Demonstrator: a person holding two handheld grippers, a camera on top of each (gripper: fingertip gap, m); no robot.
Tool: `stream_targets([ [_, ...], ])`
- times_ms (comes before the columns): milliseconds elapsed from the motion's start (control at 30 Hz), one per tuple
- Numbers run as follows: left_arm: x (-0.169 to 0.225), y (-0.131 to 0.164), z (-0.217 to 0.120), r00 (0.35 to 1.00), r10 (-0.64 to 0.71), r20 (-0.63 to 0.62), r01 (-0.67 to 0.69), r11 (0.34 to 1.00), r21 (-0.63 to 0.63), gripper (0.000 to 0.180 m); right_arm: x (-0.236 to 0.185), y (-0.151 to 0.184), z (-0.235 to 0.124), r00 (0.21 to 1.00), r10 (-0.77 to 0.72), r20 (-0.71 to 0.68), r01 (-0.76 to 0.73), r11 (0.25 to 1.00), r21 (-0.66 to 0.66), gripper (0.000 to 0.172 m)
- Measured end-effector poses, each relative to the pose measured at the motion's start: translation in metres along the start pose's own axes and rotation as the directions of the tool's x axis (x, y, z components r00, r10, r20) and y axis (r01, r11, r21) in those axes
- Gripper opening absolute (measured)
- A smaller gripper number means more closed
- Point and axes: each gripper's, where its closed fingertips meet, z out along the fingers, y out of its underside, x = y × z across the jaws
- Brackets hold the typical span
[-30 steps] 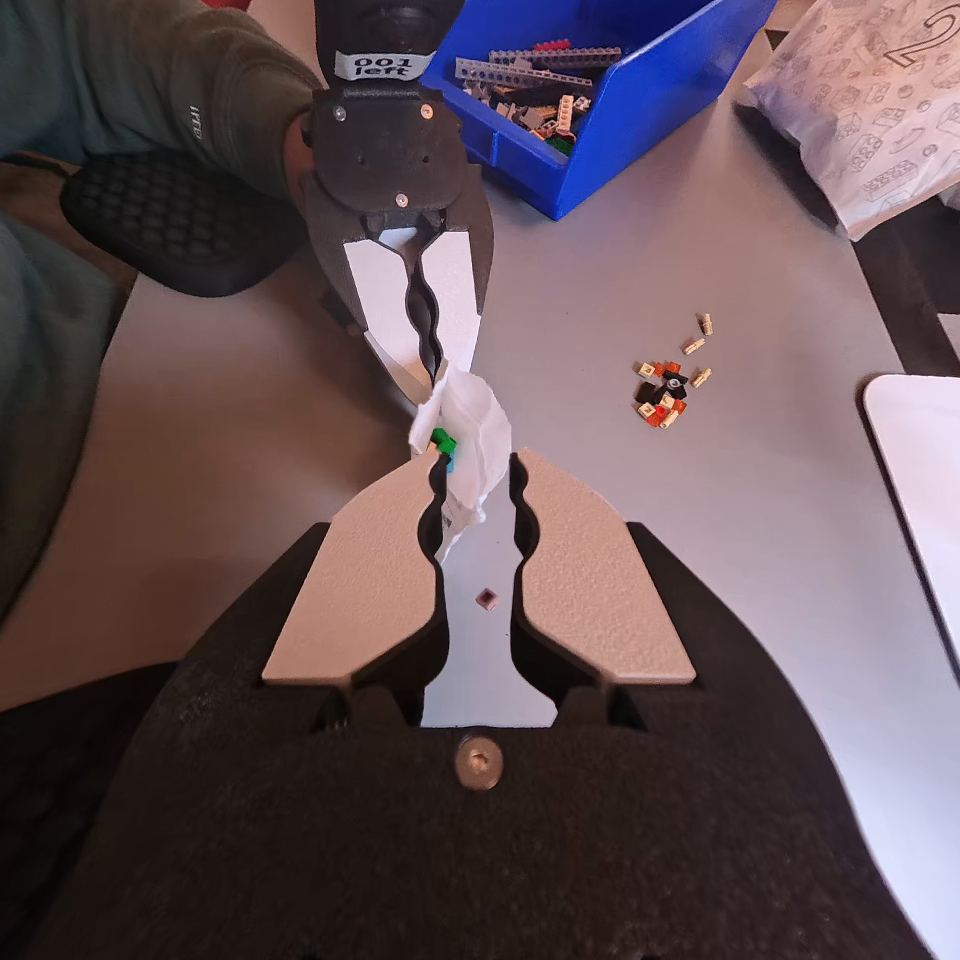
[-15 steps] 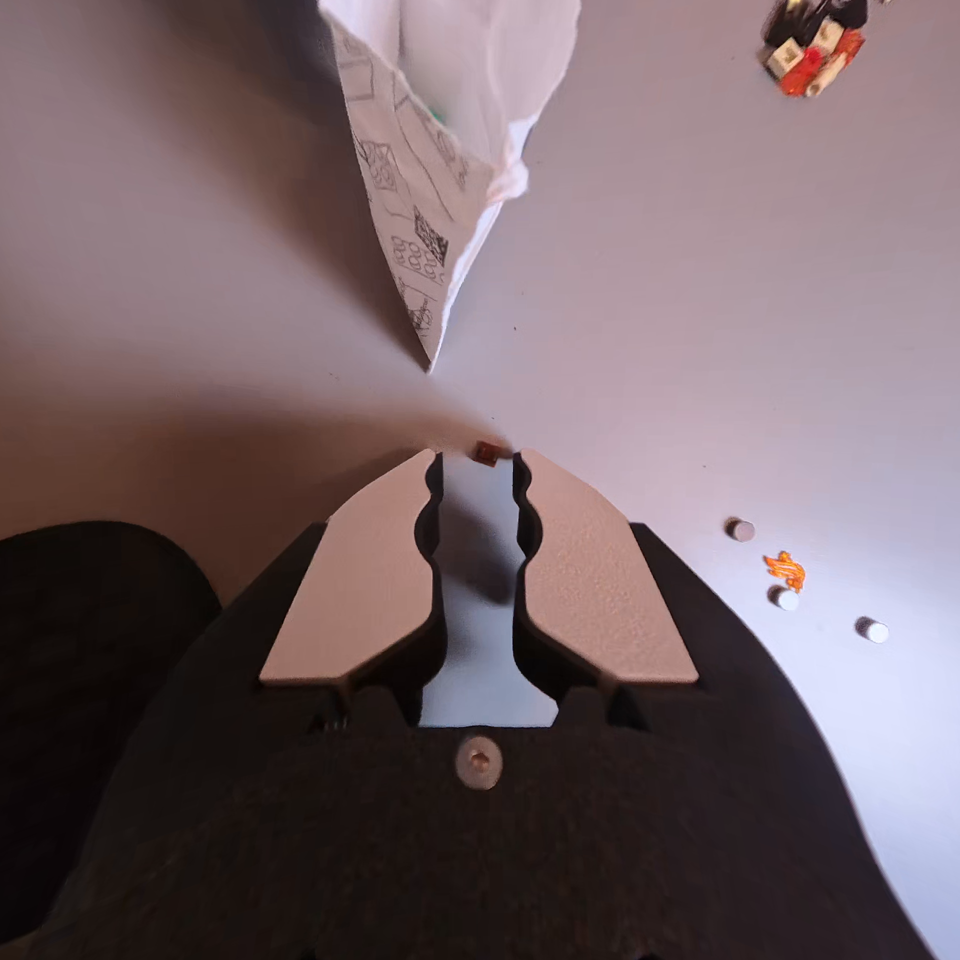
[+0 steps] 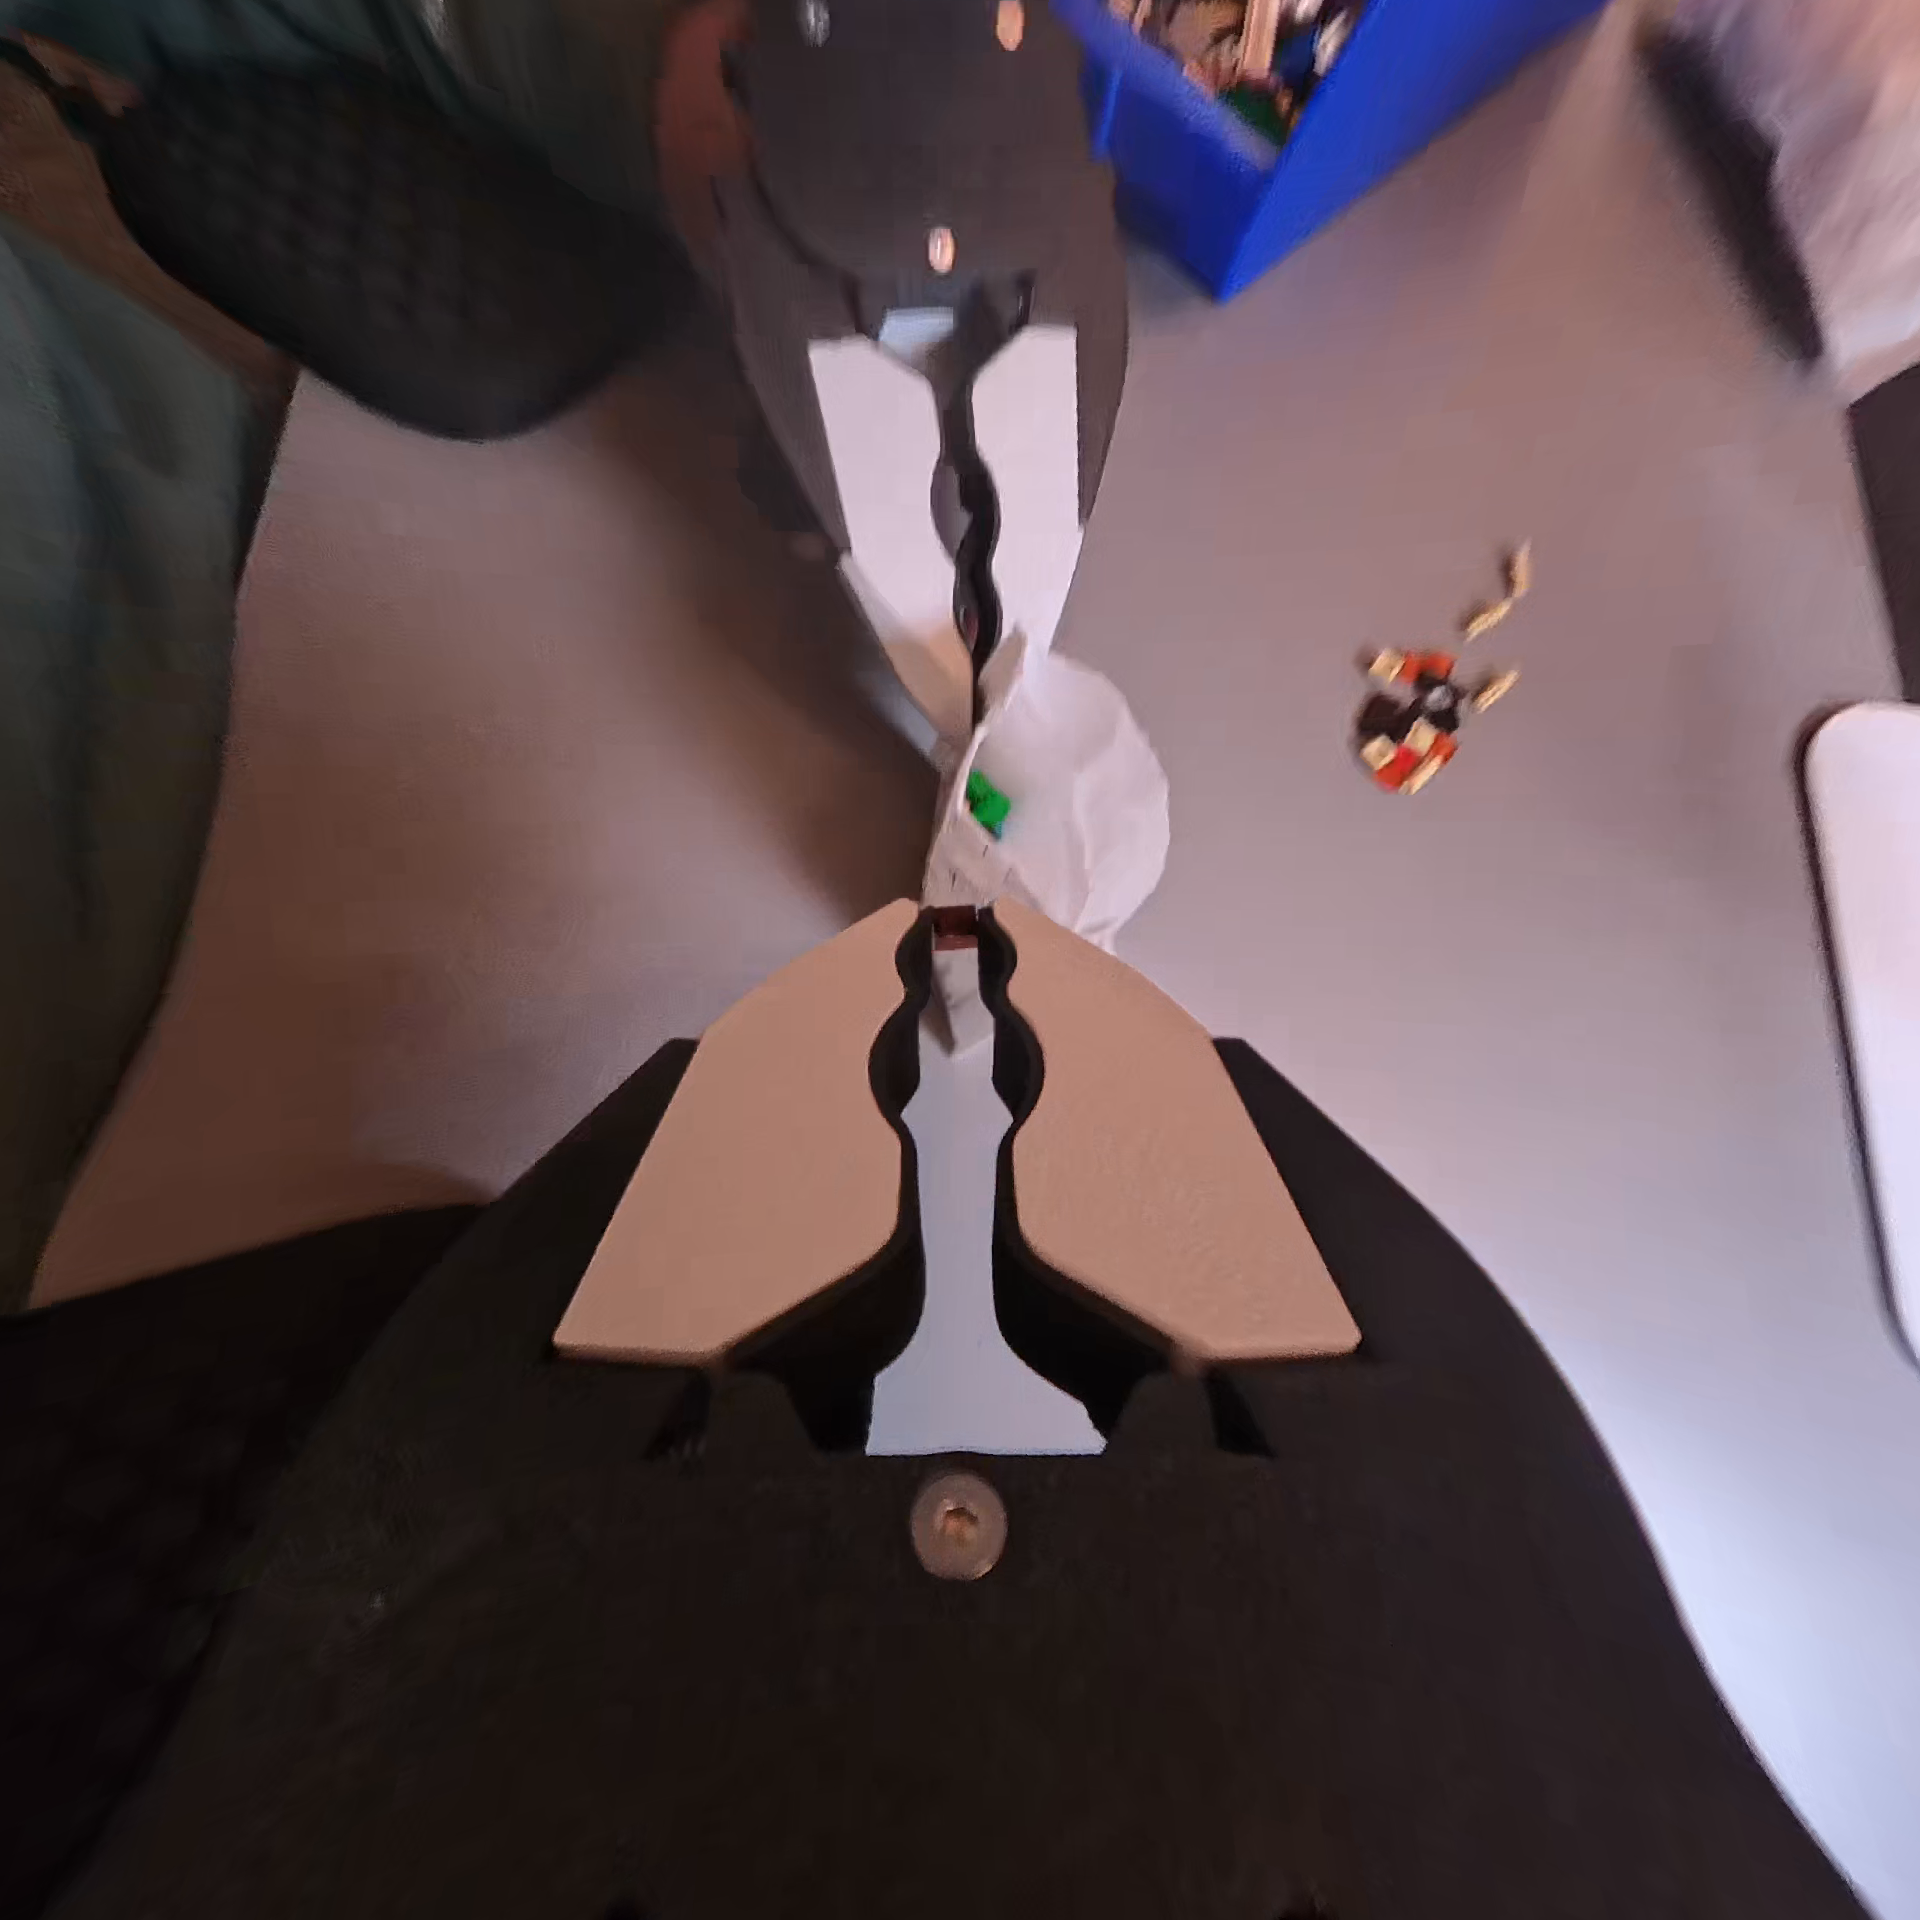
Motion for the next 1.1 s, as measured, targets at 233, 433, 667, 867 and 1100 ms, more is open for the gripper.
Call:
stream_targets([
  [233,0.003,0.001,-0.001,0.999,0.054,0.009,-0.054,0.998,-0.011,0.002,0.008,-0.002,0.023,0.998,-0.057,-0.003,0.057,0.994,-0.089,0.025],
  [433,0.001,0.001,-0.002,1.000,0.015,-0.010,-0.015,1.000,0.000,0.002,0.001,0.012,0.014,0.997,-0.073,0.016,0.074,0.989,-0.127,0.035],
  [667,0.000,0.001,-0.001,1.000,-0.007,-0.012,0.007,1.000,0.004,0.002,0.000,0.015,-0.002,0.993,-0.114,-0.044,0.109,0.988,-0.113,0.040],
  [867,0.000,0.001,-0.001,1.000,0.024,0.005,-0.024,1.000,-0.005,0.002,0.060,0.051,-0.026,0.968,0.008,-0.250,-0.048,0.987,-0.153,0.030],
  [1100,0.000,0.001,-0.001,0.999,0.034,0.007,-0.034,0.999,-0.005,0.002,0.100,0.125,0.001,0.931,0.259,-0.259,-0.306,0.938,-0.164,0.023],
])
